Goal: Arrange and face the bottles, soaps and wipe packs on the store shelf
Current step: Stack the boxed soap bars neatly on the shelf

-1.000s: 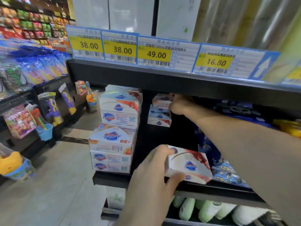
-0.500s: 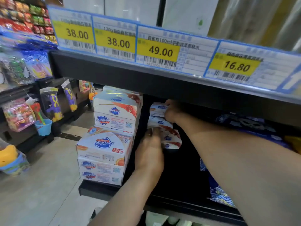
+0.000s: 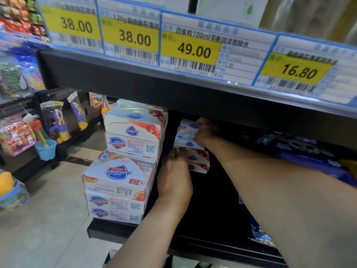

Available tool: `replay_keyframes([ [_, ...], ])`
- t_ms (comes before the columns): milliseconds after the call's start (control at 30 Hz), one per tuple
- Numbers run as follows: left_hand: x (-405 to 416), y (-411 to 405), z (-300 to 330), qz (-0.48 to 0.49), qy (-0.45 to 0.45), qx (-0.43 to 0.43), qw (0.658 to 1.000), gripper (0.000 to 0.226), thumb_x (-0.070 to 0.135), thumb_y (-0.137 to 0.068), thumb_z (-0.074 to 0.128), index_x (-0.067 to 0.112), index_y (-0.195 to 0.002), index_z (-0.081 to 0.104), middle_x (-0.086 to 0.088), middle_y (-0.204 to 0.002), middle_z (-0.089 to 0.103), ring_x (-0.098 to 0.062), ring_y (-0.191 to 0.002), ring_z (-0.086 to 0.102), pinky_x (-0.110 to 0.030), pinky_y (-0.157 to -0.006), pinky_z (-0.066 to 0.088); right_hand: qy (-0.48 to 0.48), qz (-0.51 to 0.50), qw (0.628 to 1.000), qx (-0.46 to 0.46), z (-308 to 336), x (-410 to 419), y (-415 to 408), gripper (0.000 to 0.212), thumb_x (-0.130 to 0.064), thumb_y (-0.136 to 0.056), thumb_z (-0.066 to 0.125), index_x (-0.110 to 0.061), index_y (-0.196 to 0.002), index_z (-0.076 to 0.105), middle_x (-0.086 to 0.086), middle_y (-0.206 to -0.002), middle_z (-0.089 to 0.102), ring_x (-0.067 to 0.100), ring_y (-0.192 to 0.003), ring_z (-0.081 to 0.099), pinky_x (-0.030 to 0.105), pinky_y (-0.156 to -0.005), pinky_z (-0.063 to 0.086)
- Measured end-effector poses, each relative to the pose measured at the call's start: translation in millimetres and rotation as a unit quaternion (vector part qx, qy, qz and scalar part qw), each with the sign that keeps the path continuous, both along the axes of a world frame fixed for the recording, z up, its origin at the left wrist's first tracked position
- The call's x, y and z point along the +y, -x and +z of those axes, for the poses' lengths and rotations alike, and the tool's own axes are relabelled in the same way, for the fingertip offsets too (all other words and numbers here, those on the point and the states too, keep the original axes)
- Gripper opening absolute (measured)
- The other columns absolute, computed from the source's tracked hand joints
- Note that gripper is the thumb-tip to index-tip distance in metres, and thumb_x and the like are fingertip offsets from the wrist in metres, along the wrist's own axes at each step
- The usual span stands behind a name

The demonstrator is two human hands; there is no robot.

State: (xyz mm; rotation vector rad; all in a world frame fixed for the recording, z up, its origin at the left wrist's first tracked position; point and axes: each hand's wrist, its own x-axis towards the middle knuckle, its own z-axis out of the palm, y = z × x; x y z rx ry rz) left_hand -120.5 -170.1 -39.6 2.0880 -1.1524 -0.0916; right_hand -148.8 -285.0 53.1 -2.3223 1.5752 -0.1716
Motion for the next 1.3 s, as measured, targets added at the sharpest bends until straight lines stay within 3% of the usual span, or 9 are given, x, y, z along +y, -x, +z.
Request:
replay_keyframes([
  [333,1.7,-0.6,-2.6,0.005,-0.031,0.010,0.999,0.057,0.013,-0.108,0.037,0.018,-0.162,0.022,-0.013,-0.169,0.017,-0.029,-0.155,0.020,-0.036,-0.125,0.018,-0.027,-0.039,0.997,-0.068,1.6,15.1,2.2,0.035,-0.012,-0.110,0.038,-0.010,-0.141,0.052,0.015,-0.120,0.056,0.024,-0.115,0.058,0.029,-0.080,0.041],
  [500,23.5,15.9,10.2,-0.041,0.011,-0.013,0.999,0.068,0.004,-0.100,0.040,0.016,-0.163,0.019,-0.010,-0.173,0.002,-0.025,-0.159,0.000,-0.031,-0.126,-0.002,-0.009,-0.051,0.992,-0.118,18.9,36.4,2.6,0.040,-0.013,-0.109,0.039,-0.007,-0.148,0.047,0.017,-0.151,0.046,0.032,-0.139,0.046,0.033,-0.109,0.040],
  [700,107.8,51.9,37.1,-0.189,0.097,-0.059,0.975,0.052,0.016,-0.095,0.049,0.031,-0.145,0.050,0.015,-0.154,0.043,-0.007,-0.143,0.036,-0.024,-0.119,0.034,0.016,0.020,0.965,-0.260,47.3,82.4,17.0,0.028,-0.029,-0.109,0.041,-0.017,-0.093,0.061,0.000,-0.096,0.061,0.028,-0.113,0.059,0.031,-0.085,0.043],
  [800,150.9,45.4,46.6,-0.185,0.135,-0.068,0.971,0.039,0.030,-0.094,0.048,0.043,-0.130,0.053,0.028,-0.131,0.052,0.003,-0.122,0.048,-0.021,-0.100,0.047,0.001,0.048,0.935,-0.351,51.2,107.4,31.4,0.025,-0.043,-0.104,0.053,-0.023,-0.106,0.068,-0.012,-0.092,0.042,0.020,-0.113,0.061,0.026,-0.096,0.041],
  [833,163.0,39.9,49.4,-0.170,0.155,-0.073,0.970,0.034,0.032,-0.093,0.049,0.043,-0.125,0.057,0.028,-0.124,0.055,0.003,-0.116,0.052,-0.018,-0.096,0.046,-0.020,0.051,0.930,-0.363,50.8,115.4,36.4,0.036,-0.051,-0.099,0.058,-0.020,-0.109,0.071,-0.011,-0.133,0.038,0.018,-0.111,0.063,0.025,-0.097,0.043],
  [867,173.6,33.4,52.8,-0.149,0.180,-0.075,0.969,0.031,0.031,-0.092,0.051,0.041,-0.119,0.061,0.027,-0.118,0.059,0.003,-0.112,0.055,-0.017,-0.094,0.045,-0.027,0.061,0.930,-0.361,49.2,120.8,40.6,0.042,-0.061,-0.093,0.062,-0.023,-0.107,0.073,-0.008,-0.110,0.073,0.015,-0.109,0.066,0.027,-0.098,0.047],
  [967,195.7,8.1,61.0,-0.046,0.240,-0.097,0.965,0.028,0.025,-0.086,0.064,0.036,-0.111,0.068,0.021,-0.113,0.063,-0.003,-0.110,0.057,-0.012,-0.098,0.037,0.026,0.142,0.943,-0.298,42.2,133.5,43.8,0.055,-0.070,-0.082,0.067,-0.039,-0.127,0.065,-0.018,-0.123,0.064,0.006,-0.117,0.060,0.030,-0.101,0.049],
  [1167,201.3,-31.9,59.3,0.121,0.065,-0.077,0.988,0.075,0.079,-0.065,0.052,0.042,-0.131,0.055,0.003,-0.141,0.049,-0.025,-0.128,0.042,-0.043,-0.099,0.042,0.101,0.220,0.937,-0.251,31.6,137.5,32.3,0.049,-0.053,-0.086,0.074,-0.047,-0.130,0.056,-0.025,-0.123,0.051,0.007,-0.118,0.054,0.028,-0.096,0.049],
  [1300,191.5,-29.6,54.6,0.135,0.006,-0.087,0.987,0.087,0.089,-0.062,0.045,0.041,-0.135,0.050,0.004,-0.137,0.054,-0.025,-0.119,0.049,-0.043,-0.091,0.047,0.105,0.200,0.936,-0.271,28.2,139.4,22.3,0.040,-0.046,-0.088,0.076,-0.043,-0.124,0.058,-0.024,-0.117,0.056,0.008,-0.107,0.057,0.022,-0.083,0.045],
])
